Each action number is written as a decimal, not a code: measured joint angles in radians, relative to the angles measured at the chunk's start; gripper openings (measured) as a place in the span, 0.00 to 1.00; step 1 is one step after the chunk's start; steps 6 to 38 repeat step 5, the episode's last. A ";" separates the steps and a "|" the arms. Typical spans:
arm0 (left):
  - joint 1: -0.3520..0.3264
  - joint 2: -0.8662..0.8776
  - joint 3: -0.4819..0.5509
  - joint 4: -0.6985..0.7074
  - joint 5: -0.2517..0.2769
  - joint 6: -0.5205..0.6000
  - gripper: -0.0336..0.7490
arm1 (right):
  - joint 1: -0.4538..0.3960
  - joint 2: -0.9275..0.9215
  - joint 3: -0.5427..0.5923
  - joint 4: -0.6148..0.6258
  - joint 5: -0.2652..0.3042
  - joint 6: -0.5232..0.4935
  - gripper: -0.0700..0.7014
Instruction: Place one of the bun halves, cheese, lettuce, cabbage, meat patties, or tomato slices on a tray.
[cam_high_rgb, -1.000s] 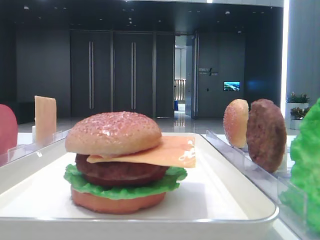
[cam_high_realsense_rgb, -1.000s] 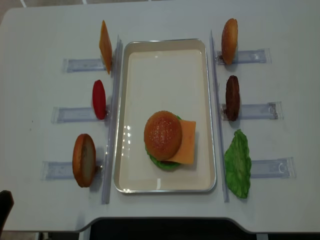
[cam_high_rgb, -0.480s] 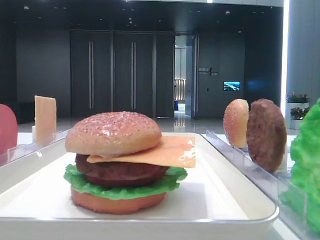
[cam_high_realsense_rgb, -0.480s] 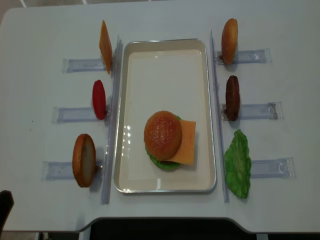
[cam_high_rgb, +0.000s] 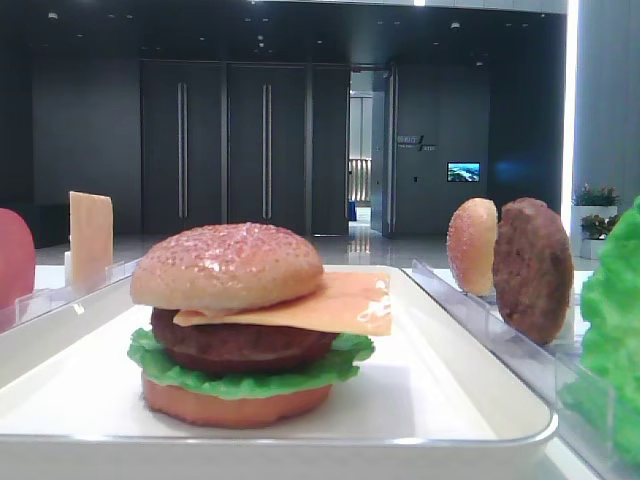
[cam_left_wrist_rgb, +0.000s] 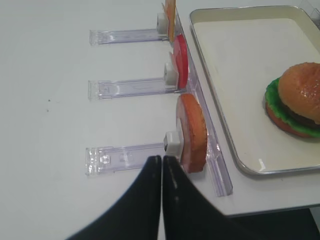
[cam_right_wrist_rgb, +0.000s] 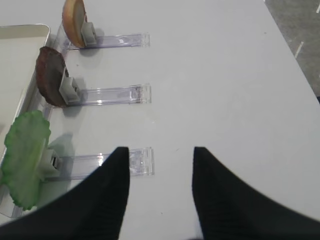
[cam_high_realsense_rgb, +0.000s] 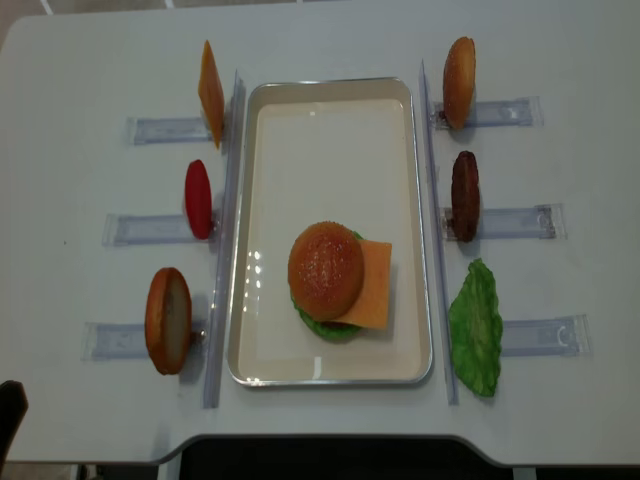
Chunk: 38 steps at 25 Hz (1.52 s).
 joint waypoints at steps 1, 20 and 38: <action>0.000 0.000 0.000 0.000 0.000 0.000 0.04 | 0.000 0.000 0.000 0.000 0.000 0.000 0.47; 0.000 0.000 0.000 0.000 0.000 0.000 0.04 | 0.000 0.000 0.000 0.000 0.000 0.000 0.47; 0.000 0.000 0.000 0.000 0.000 0.000 0.04 | 0.000 0.000 0.000 0.000 0.000 0.000 0.47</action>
